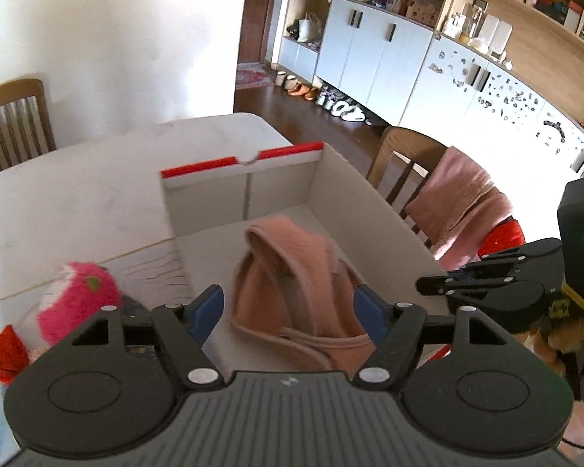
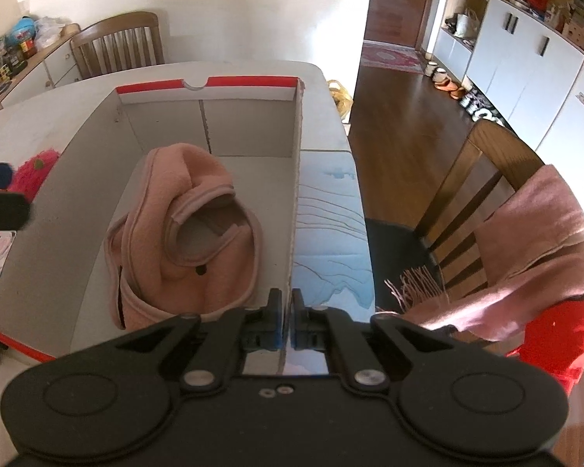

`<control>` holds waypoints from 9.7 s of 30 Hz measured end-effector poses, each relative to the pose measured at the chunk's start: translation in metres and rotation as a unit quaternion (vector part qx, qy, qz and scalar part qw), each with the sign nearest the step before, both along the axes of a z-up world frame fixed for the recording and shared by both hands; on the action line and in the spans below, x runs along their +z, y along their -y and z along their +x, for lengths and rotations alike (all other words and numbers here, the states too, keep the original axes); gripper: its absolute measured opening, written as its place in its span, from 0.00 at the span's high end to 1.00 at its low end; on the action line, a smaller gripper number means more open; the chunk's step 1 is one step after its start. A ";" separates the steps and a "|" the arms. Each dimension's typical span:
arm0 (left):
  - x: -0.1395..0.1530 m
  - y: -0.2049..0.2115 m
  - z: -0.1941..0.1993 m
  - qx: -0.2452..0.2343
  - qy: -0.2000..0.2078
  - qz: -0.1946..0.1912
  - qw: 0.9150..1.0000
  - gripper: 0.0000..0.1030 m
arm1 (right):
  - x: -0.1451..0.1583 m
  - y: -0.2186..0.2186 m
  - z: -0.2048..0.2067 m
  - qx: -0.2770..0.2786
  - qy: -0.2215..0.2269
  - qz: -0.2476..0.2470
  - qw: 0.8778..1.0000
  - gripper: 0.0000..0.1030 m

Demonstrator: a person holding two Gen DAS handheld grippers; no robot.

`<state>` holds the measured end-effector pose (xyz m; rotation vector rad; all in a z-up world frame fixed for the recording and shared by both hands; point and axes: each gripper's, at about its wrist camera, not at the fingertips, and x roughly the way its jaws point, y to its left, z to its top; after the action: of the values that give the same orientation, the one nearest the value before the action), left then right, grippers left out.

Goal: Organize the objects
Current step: 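Move the left gripper back to the pile and grasp the pink plush toy, then carry the pink plush toy into the box and release it onto the hat, then return the left gripper to the pile and grasp the red knit item, then carry the red knit item into the box and open the left gripper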

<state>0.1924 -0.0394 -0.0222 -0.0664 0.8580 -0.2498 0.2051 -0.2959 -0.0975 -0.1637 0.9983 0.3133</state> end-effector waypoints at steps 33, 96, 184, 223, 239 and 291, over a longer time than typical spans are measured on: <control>-0.061 -0.131 0.058 0.020 -0.055 0.057 0.997 0.00 | -0.001 -0.021 -0.011 -0.062 -0.011 -0.035 0.997 0.96; 0.049 -0.060 0.026 -0.017 0.007 0.003 1.000 0.24 | -0.008 -0.022 -0.005 -0.045 -0.014 -0.033 0.998 0.96; 0.005 -0.126 -0.013 0.065 -0.015 0.005 0.998 0.17 | -0.012 -0.022 -0.003 -0.019 -0.026 -0.039 0.999 0.96; -0.120 -0.220 -0.011 0.198 -0.131 0.036 0.971 0.20 | -0.012 -0.029 -0.003 -0.034 -0.027 -0.055 0.998 0.95; -0.091 -0.222 -0.026 0.178 -0.111 0.026 0.977 0.63 | -0.015 -0.028 -0.002 -0.031 -0.026 -0.053 0.998 0.95; -0.013 0.026 0.113 -0.085 -0.060 0.116 0.988 0.63 | -0.015 -0.019 0.000 -0.011 -0.027 -0.024 0.999 0.96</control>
<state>0.3052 -0.0653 -0.0352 0.2125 1.0088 -0.3066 0.2055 -0.2765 -0.1122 -0.1881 1.0617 0.2764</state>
